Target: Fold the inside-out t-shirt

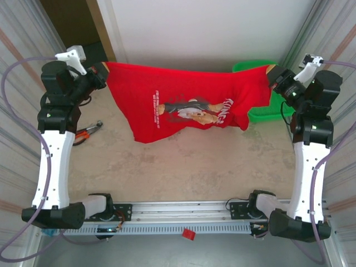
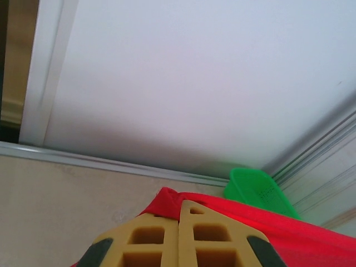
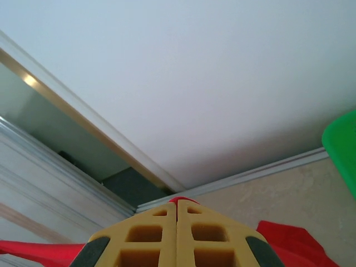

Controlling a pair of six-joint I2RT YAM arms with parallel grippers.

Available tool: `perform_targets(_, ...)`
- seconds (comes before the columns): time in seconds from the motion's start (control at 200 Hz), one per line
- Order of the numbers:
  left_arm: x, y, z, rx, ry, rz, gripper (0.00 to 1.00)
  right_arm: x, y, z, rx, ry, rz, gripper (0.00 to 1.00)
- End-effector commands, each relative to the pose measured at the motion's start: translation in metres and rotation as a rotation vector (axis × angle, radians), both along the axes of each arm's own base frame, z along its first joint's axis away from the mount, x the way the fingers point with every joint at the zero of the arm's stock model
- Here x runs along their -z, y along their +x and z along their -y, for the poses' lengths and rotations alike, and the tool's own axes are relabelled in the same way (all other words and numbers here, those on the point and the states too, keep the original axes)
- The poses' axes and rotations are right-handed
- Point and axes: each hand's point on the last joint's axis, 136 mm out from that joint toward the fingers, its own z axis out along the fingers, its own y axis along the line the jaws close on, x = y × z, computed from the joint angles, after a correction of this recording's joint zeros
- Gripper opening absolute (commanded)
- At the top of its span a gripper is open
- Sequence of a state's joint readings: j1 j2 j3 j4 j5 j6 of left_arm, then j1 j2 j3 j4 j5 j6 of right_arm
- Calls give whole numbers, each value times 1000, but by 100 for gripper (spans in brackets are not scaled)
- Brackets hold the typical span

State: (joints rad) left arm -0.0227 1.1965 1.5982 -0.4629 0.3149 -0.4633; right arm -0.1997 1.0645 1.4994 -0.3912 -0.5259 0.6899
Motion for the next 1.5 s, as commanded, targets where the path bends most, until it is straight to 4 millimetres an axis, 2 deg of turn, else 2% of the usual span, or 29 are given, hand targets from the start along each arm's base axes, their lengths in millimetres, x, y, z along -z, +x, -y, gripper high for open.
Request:
perform_targets(0.0,-41,-21,-11,-31,16,104,0,-61,-37,1,19,8,162,0)
perform_targets(0.12,-73,-30,-14,-41,12,176,0,-104,-60,3,49,-7,271,0)
perform_targets(0.205,-76,-16,-13,-33,13,171,0,-117,-51,5,45,5,287,0)
perform_targets(0.286,-65,10,-14,-24,6,133,0,-110,-21,10,19,49,257,0)
perform_targets(0.396,-44,52,-14,-12,5,73,0,-83,30,12,-20,94,172,0)
perform_targets(0.481,-28,86,-15,-10,4,41,0,-62,66,0,-61,94,114,0)
perform_targets(0.586,-27,122,-15,3,-27,51,0,-43,107,-17,-97,75,57,0)
perform_targets(0.596,-27,125,-15,5,-32,53,0,-51,107,-19,-100,70,74,0)
perform_targets(0.656,-36,138,-14,17,-58,74,0,-58,121,-24,-115,66,80,0)
perform_targets(0.726,-60,140,-11,37,-90,118,0,-74,129,-26,-119,63,102,0)
perform_targets(0.797,-84,135,-9,52,-113,170,0,-98,124,-27,-121,63,145,0)
perform_targets(0.872,-111,119,-8,54,-119,229,0,-129,106,-26,-115,55,212,0)
perform_targets(0.977,-130,95,-7,60,-120,272,0,-154,81,-25,-108,49,265,0)
perform_targets(1.032,-130,85,-5,68,-124,272,0,-156,71,-26,-110,42,269,0)
perform_targets(1.127,-123,71,-2,83,-128,253,0,-146,55,-29,-108,45,261,0)
perform_targets(1.227,-101,57,1,97,-137,207,0,-129,37,-28,-91,56,245,0)
perform_targets(1.313,-89,42,3,106,-137,191,0,-123,12,-27,-81,55,252,0)
perform_targets(1.378,-91,25,4,107,-131,207,0,-128,-11,-28,-76,49,279,0)
perform_targets(1.493,-109,1,4,101,-123,258,0,-147,-44,-24,-49,30,342,0)
